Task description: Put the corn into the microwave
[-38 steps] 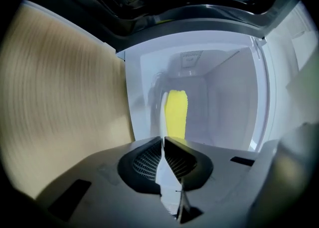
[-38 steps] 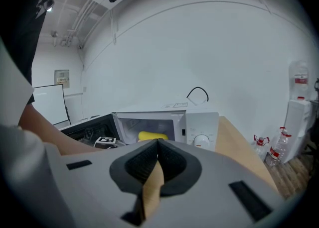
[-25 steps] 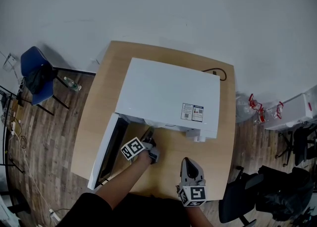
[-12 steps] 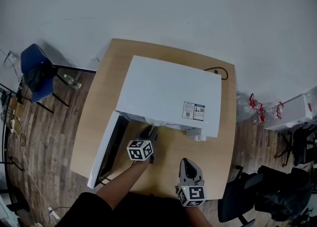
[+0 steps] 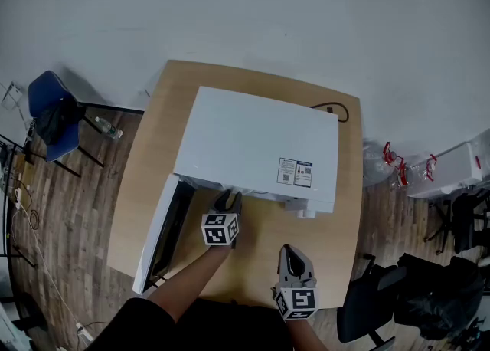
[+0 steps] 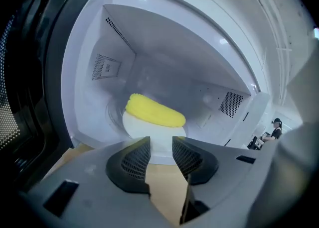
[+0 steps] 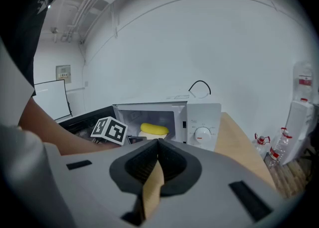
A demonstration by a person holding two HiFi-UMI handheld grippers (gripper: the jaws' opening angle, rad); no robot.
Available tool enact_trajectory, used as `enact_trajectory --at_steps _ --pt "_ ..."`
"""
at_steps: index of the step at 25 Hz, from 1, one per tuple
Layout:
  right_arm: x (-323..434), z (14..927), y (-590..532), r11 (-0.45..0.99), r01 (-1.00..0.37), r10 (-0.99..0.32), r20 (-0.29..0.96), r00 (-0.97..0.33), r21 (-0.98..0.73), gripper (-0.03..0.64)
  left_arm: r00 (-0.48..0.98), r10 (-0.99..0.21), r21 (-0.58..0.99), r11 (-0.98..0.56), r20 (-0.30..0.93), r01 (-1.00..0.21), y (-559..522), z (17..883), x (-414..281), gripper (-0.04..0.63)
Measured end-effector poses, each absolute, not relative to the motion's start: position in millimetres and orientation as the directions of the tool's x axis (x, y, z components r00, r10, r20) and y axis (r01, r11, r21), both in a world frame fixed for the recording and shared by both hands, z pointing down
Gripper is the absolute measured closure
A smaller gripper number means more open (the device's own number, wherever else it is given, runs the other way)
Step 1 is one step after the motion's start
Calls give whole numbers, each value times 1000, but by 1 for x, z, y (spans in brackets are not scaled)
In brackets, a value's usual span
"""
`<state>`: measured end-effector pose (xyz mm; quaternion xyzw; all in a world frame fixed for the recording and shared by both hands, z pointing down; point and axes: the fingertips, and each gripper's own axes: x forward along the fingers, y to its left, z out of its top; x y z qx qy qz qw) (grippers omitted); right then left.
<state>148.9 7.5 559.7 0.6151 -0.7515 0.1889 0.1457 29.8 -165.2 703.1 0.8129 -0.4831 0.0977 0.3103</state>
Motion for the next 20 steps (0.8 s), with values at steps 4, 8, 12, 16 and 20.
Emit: enact_trajectory --at_steps 4,8,12,16,20 --pt "152 562 4 159 -980 -869 454 -197 -122 557 522 -721 428 -336 457 -839 -174 702 35 474" --pt "153 561 1 152 -980 -871 451 -195 -129 557 531 -717 430 -347 451 -833 -182 702 39 474" --pt "151 559 -2 171 -980 -871 450 -198 -100 557 531 -717 432 -344 452 -833 -191 702 42 474" --pt "152 560 -2 167 -981 -871 451 -195 -102 557 528 -720 448 -329 451 -831 -197 700 42 474" --pt "151 559 -1 168 -981 -871 450 -195 -98 557 538 -717 446 -344 444 -826 -199 701 43 474"
